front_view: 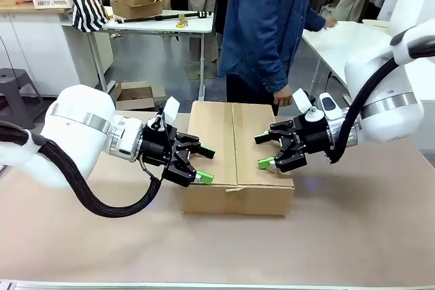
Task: Pack the gift set into the box.
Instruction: Press and hold the closed box until the human finishes sealing it.
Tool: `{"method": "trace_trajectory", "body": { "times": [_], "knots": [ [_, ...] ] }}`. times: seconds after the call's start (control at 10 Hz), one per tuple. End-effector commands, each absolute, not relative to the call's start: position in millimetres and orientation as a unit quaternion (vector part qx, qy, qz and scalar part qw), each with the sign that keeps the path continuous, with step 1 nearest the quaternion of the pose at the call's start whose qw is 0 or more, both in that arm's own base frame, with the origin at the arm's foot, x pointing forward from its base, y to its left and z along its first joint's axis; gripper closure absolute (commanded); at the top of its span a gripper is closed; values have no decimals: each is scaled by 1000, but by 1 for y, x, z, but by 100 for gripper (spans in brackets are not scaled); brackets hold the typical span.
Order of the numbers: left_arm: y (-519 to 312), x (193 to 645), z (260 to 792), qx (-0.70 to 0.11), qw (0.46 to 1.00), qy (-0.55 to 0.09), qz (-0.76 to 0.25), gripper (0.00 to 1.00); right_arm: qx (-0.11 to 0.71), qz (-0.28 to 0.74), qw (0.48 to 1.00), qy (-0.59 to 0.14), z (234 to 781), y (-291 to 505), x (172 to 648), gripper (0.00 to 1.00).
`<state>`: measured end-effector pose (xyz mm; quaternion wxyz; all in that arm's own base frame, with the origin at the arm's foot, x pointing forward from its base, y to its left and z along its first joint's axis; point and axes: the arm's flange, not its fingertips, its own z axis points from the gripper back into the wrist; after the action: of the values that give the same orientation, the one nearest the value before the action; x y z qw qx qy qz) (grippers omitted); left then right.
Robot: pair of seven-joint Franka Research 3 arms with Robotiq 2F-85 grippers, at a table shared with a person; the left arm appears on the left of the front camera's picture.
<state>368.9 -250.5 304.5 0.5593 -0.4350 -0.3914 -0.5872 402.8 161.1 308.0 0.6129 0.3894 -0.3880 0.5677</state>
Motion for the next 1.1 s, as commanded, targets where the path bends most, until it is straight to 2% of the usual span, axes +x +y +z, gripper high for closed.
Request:
{"method": "trace_trajectory", "body": {
  "times": [0.0, 1.0],
  "knots": [
    [-250, 369, 303, -436, 559, -390, -588, 0, 390, 562, 617, -389, 306, 162, 400, 0],
    [-250, 369, 303, -436, 559, -390, -588, 0, 390, 562, 617, -389, 306, 162, 400, 0]
  ]
}}
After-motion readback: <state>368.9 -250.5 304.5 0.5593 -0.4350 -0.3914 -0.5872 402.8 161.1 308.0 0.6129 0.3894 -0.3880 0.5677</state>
